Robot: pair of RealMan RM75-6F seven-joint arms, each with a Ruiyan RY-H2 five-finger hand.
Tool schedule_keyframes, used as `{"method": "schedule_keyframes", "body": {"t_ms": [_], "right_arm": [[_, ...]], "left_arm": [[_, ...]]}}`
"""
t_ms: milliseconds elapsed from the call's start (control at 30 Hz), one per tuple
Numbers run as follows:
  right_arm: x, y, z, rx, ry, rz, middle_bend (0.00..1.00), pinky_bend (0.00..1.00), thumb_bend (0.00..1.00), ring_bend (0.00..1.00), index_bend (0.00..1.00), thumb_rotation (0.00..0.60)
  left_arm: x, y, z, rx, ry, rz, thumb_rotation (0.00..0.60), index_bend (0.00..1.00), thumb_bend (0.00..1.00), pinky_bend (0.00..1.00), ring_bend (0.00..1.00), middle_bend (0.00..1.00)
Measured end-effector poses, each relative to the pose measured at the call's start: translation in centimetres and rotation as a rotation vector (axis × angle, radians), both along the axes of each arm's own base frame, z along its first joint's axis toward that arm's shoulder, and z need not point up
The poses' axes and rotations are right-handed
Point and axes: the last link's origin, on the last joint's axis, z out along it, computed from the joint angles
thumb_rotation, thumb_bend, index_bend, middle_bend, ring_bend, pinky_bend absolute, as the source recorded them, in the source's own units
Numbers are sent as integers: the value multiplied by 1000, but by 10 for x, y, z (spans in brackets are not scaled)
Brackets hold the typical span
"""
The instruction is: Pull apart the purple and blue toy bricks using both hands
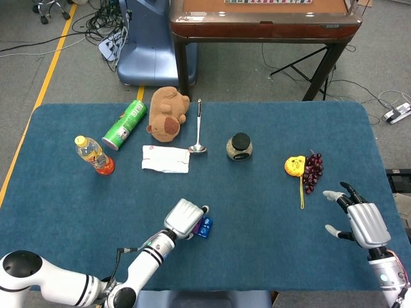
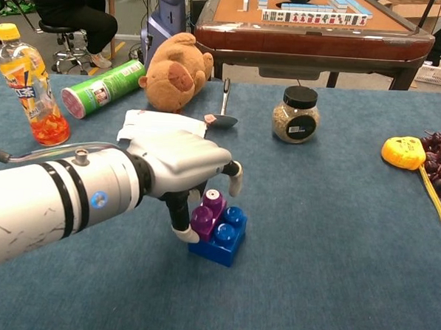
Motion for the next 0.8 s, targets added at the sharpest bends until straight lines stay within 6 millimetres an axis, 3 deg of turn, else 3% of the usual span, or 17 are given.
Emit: {"method": "schedule_keyframes", "body": {"t_ms": [500, 800], "right_arm": [[0, -1, -4, 13, -9, 2, 355, 395, 0, 299, 259, 600], [0, -2, -6, 17, -12, 3, 355, 395, 0, 299, 259, 600]], "left_arm": [[-4, 6, 0, 7, 38, 31, 600, 369, 91, 1000, 828, 1000], [-6, 6, -1, 8, 46, 30, 600, 427, 91, 1000, 828, 1000]]}}
